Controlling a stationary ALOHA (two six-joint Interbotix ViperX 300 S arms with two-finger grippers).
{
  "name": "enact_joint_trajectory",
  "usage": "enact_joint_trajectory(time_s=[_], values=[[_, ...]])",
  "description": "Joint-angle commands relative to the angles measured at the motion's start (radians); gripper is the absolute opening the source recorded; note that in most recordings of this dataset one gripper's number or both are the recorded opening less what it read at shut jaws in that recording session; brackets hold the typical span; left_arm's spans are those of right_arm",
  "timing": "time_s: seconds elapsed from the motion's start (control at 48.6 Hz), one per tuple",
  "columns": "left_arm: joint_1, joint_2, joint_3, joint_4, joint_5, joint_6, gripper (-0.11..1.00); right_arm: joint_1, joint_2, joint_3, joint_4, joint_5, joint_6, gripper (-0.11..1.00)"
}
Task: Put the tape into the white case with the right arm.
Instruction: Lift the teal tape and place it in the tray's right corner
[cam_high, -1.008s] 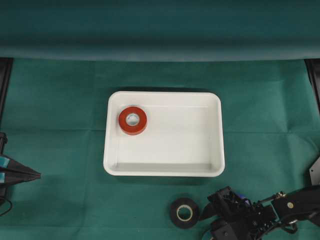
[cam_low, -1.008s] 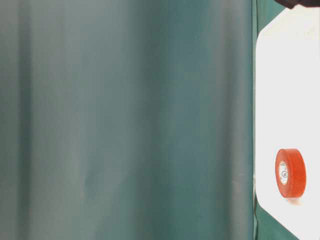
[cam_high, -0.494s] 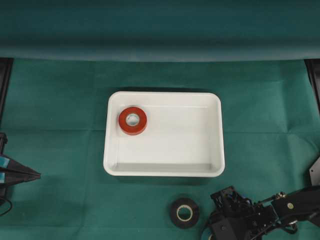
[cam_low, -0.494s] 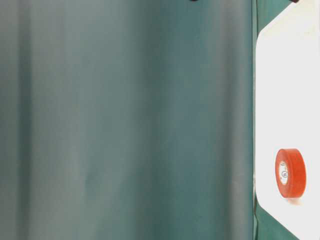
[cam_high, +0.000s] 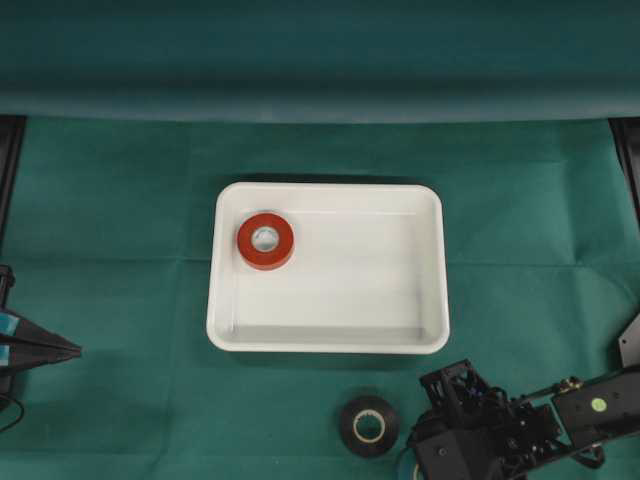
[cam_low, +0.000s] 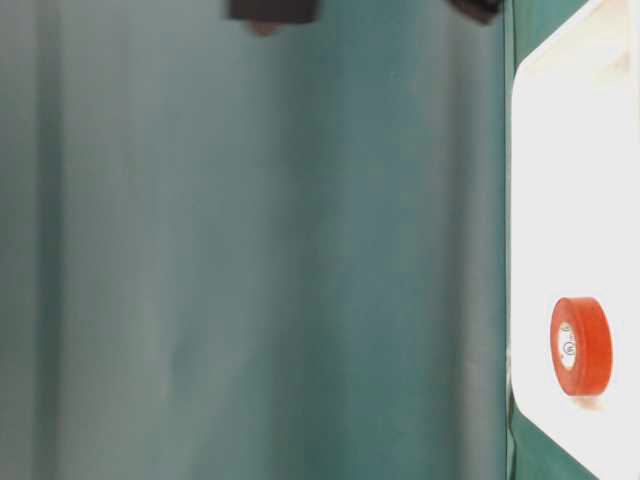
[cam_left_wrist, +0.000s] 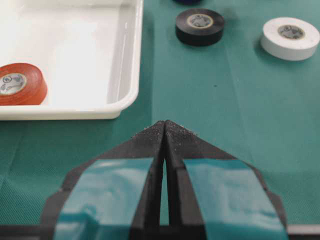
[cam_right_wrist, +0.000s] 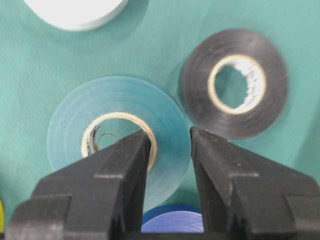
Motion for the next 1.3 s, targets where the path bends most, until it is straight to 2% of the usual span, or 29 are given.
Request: enact_joint_trajectory(time_s=[0.0,0.267,0.411,0.925,1.09,1.275], values=[[-0.002,0.008,-0.014,-0.002,-0.011,0.0,0.0,0.0,-0.04,-0.041,-0.003,0.026,0.002,0.0],[-0.002,0.008,-0.014,-0.002,-0.011,0.0,0.0,-0.002,-0.029,-0.052,-0.003,0.026,0.002,0.0],[-0.002,0.008,-0.014,-0.002,-0.009,0.0,0.0,-0.038,-0.032,-0.046,-0.023,0.026,0.002,0.0],[-0.002,0.008,-0.014,-0.002,-0.011,0.0,0.0,-0.399,-0.087,-0.025,-0.15,0.026,-0.003,0.0],[-0.002,0.008,-0.014,-0.002,-0.011,0.0,0.0,-0.514,-0.087,-0.021,-0.16,0.005,-0.003,0.0],[-0.002,0.008,-0.014,-0.002,-0.011,0.0,0.0,-0.609,-0.08,-0.021,-0.164,-0.017,-0.003,0.0]])
